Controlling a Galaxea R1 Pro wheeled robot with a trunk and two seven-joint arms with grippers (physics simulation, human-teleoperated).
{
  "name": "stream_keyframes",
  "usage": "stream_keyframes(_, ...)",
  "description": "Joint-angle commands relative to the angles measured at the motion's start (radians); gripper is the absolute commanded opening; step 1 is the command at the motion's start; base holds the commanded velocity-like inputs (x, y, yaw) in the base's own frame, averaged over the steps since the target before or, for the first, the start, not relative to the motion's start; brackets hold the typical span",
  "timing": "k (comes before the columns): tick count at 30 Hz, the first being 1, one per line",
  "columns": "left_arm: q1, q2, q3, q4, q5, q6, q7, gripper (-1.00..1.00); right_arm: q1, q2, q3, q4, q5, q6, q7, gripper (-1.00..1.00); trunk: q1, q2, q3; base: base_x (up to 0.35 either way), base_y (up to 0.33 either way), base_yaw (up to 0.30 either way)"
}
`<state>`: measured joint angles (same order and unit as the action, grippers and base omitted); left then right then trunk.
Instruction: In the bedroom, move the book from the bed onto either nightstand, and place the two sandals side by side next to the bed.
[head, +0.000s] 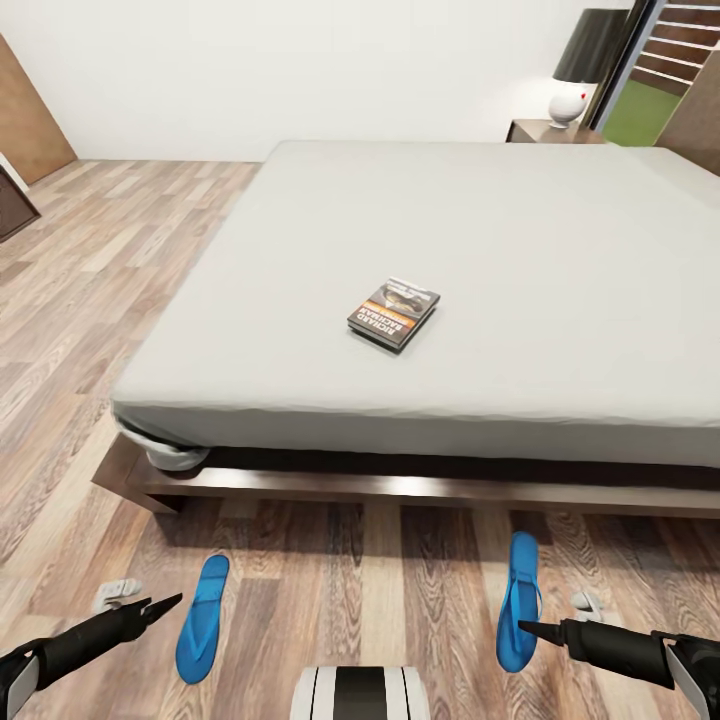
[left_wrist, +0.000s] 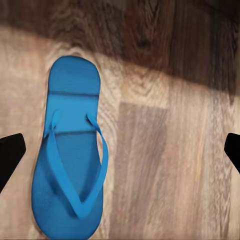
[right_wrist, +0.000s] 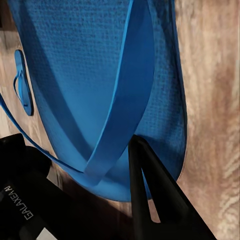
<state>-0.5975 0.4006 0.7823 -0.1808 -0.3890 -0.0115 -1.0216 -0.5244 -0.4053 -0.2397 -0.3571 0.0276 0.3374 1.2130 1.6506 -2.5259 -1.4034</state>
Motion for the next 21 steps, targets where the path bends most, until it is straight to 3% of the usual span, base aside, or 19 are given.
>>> stream_keyframes(1, -0.001, 0.0, 0.009, 0.0, -0.009, -0.001, -0.004, 1.0, 0.0, 0.0, -0.006, 0.0, 0.001, 0.014, 0.006, -1.0, 0.0, 0.0, -0.001, 0.0, 0.181, 0.0)
stream_keyframes(5, -0.001, 0.0, 0.008, 0.0, -0.01, 0.0, -0.006, 1.0, 0.0, 0.002, -0.004, 0.001, 0.002, 0.012, -0.094, -1.0, 0.0, 0.0, -0.001, 0.0, 0.243, 0.0)
stream_keyframes(8, 0.001, 0.0, 0.009, 0.0, -0.01, 0.001, -0.008, 1.0, 0.0, 0.009, 0.001, 0.002, 0.002, 0.011, -0.3, -1.0, 0.0, 0.0, -0.001, 0.0, 0.27, 0.0)
stream_keyframes(11, 0.002, 0.0, 0.008, 0.0, -0.01, 0.001, -0.009, 1.0, 0.0, 0.011, 0.003, 0.003, 0.003, 0.011, -0.427, -1.0, 0.0, 0.0, -0.001, 0.0, 0.273, 0.0)
stream_keyframes(16, 0.002, 0.0, 0.009, 0.0, -0.01, 0.0, -0.009, 1.0, 0.0, 0.011, 0.002, 0.008, 0.004, 0.011, -0.477, -1.0, 0.0, 0.0, -0.001, 0.0, 0.274, 0.0)
stream_keyframes(21, 0.002, 0.0, 0.009, 0.0, -0.01, 0.001, -0.009, 1.0, 0.0, 0.011, 0.004, 0.01, 0.005, 0.011, -0.631, -1.0, 0.0, 0.0, -0.001, 0.0, 0.274, 0.0)
